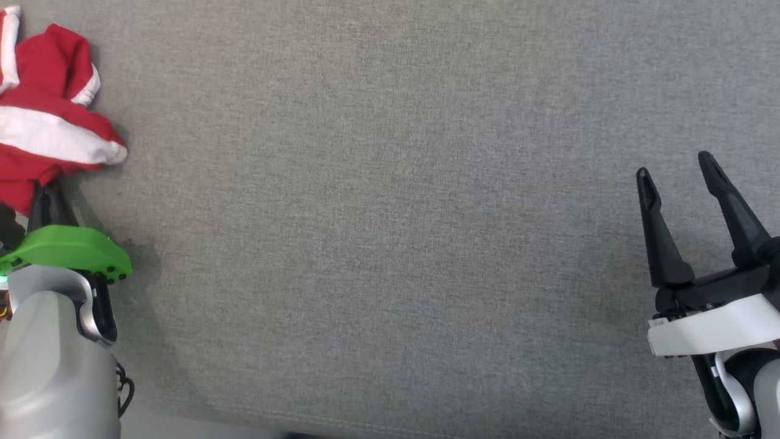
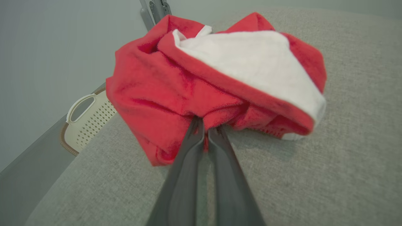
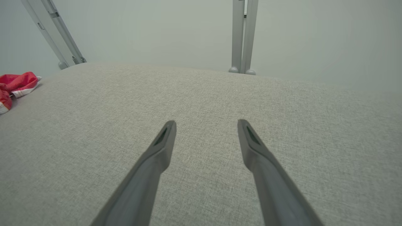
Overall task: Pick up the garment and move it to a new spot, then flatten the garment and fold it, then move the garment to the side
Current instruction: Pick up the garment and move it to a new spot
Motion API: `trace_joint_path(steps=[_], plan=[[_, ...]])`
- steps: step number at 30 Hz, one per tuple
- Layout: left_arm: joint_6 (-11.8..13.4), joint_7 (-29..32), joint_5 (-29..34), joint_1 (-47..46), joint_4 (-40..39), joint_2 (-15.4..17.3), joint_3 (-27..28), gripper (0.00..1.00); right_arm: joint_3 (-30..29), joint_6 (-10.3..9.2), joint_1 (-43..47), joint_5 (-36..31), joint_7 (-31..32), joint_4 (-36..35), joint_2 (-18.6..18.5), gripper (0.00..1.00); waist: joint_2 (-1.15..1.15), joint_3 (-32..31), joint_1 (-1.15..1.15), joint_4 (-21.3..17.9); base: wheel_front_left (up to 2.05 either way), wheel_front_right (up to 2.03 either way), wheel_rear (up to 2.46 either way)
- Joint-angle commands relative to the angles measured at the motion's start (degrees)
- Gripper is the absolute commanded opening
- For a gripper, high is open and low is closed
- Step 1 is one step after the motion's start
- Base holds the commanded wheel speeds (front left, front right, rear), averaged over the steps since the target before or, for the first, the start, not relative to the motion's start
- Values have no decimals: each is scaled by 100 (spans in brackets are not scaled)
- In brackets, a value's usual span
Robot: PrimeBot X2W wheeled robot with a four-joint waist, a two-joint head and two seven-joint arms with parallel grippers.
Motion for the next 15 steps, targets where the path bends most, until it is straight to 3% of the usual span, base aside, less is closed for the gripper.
trace_joint_path(steps=[1,8,15], plan=[[52,2,136,265,-237,3,70,0,46,-7,-9,12,-79,79,36,100,0,-556,0,-9,0,0,0],[144,2,557,1217,-1448,-182,113,0,342,-8,105,98,-324,494,192,100,0,-1396,0,-173,0,0,0],[117,28,826,1998,-2389,-434,-212,0,478,-8,302,154,-457,731,352,100,0,-1969,0,-489,0,0,0]])
